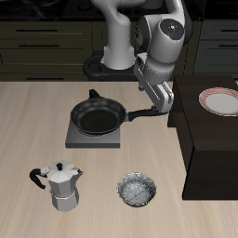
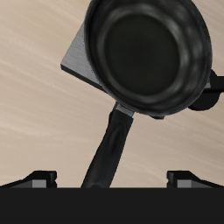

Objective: Place the frypan on the top layer of the shelf

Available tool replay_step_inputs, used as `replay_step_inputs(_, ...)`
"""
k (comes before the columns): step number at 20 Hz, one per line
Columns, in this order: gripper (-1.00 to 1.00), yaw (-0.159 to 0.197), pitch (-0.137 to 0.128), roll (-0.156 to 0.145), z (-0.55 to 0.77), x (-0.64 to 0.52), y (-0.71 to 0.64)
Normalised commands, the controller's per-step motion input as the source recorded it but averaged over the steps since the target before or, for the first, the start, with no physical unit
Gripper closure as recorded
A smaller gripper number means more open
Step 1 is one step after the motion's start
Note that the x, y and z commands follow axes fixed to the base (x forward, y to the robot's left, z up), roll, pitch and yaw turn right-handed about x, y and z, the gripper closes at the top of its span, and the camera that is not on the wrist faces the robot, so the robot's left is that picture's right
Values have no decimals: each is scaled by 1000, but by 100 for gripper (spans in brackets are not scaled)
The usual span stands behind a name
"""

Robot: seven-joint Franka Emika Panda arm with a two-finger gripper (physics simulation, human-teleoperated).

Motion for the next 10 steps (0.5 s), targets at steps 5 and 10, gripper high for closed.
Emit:
replay_step_inputs(5, -100, -15, 10, -8, -91, 13, -24)
replay_step_inputs(10, -100, -34, 23, 9, -149, 49, -15)
